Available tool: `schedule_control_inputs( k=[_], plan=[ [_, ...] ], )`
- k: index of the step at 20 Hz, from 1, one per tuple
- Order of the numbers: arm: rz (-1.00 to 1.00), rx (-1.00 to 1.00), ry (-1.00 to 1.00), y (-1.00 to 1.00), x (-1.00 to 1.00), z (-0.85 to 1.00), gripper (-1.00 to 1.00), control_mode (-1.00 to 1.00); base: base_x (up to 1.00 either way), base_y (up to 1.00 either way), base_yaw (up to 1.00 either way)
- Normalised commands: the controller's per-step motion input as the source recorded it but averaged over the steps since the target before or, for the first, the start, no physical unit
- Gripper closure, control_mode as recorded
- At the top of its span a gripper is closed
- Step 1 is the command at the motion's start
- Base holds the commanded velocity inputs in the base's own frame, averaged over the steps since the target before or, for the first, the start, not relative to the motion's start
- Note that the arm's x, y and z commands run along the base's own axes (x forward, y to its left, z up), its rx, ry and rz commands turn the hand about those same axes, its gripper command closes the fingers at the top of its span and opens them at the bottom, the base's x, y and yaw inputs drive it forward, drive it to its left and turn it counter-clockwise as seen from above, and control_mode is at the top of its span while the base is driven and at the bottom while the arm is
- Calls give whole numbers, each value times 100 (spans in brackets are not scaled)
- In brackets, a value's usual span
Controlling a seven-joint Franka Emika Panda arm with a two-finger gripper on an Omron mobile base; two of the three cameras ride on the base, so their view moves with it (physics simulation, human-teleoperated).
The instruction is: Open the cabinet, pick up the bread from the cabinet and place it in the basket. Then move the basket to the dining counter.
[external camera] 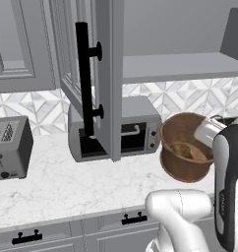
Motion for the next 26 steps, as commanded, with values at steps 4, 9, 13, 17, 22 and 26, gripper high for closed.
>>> schedule_control_inputs(
  k=[4, 9, 13, 17, 22, 26],
  plan=[
    [0, 0, 0, 6, -72, 100, 100, -100, 0, 0, 0],
    [0, 0, -2, 5, -61, 74, 100, -100, 0, 0, 0],
    [1, 0, -10, 24, 1, -5, 100, -100, 0, 0, 0],
    [0, 0, -28, 12, 44, -17, 100, -100, 0, 0, 0],
    [0, 0, 0, 0, 0, 0, 100, 100, -79, 7, 3],
    [0, 0, 0, 0, 0, 0, 100, 100, -100, 2, 2]
  ],
)
